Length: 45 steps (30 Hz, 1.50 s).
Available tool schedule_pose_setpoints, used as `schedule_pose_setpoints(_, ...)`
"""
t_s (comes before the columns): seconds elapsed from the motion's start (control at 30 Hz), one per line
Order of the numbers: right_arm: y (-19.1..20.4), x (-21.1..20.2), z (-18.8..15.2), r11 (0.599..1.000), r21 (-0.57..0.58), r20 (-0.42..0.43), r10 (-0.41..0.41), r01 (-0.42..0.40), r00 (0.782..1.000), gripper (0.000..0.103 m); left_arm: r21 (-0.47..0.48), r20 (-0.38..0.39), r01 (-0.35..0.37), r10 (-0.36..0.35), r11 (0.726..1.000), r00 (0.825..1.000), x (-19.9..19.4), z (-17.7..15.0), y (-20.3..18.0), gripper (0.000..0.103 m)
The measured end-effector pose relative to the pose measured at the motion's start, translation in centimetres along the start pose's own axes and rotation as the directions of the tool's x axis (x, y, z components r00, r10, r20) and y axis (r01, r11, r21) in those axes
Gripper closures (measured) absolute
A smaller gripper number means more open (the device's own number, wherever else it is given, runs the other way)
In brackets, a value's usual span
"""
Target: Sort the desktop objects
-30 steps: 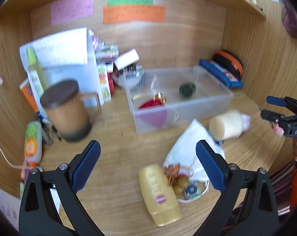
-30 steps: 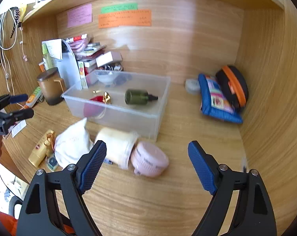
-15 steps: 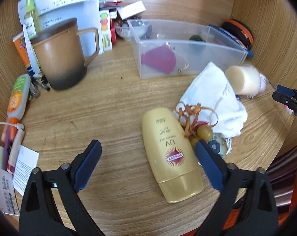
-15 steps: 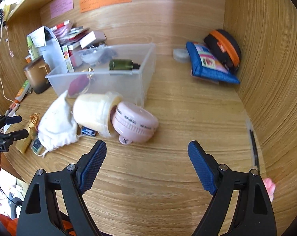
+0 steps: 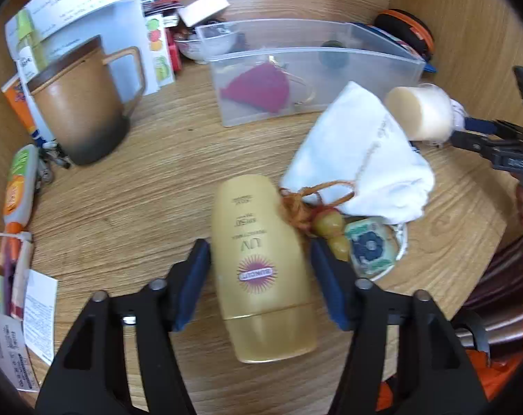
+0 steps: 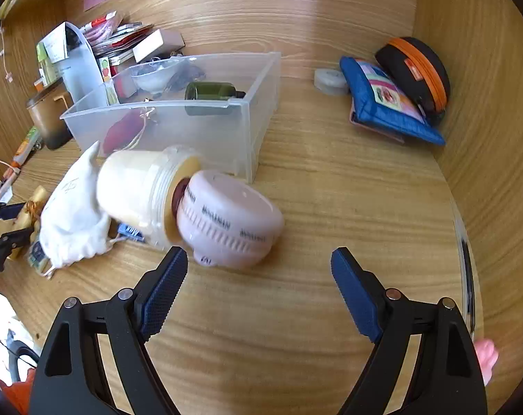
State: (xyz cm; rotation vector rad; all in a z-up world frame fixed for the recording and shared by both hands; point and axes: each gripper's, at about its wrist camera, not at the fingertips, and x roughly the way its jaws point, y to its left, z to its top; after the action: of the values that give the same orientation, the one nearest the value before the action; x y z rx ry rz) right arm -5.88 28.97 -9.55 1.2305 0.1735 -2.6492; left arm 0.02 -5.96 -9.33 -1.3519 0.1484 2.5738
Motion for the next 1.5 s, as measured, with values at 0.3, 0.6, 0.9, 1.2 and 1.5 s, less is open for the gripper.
schedule_pose_setpoints(0.3, 0.8, 1.9, 1.6, 0.998, -0.068, 0.003, -0.010, 0.010, 1.000, 0.023, 0.007, 0.009, 0.008, -0.008, 1.000, 1.000, 0.3, 0.7, 0.7, 0.053)
schedule_pose_setpoints(0.6, 1.6, 3.1, 2.2, 0.995, -0.101, 0.012, -0.004, 0.005, 1.000, 0.046, -0.016, 0.028, -0.001, 0.001, 1.000, 1.000, 0.9, 1.2, 1.3, 0.054)
schedule_pose_setpoints(0.9, 0.0, 2.2, 2.0, 1.000, -0.022, 0.018, 0.010, -0.010, 1.000, 0.047, -0.078, 0.041, 0.000, 0.003, 0.997, 0.999, 0.0, 0.3, 2.7, 0.054)
schedule_pose_setpoints(1.2, -0.5, -0.1, 2.2, 1.000, 0.010, 0.051, 0.010, -0.010, 0.999, 0.047, -0.099, 0.101, -0.002, 0.012, 0.995, 0.995, -2.8, 0.2, 2.9, 0.054)
schedule_pose_setpoints(1.5, 0.1, -2.1, 2.7, 1.000, -0.003, 0.093, 0.011, -0.010, 0.996, 0.047, -0.099, 0.155, 0.010, 0.006, 0.995, 0.988, -4.3, 1.0, 2.4, 0.054)
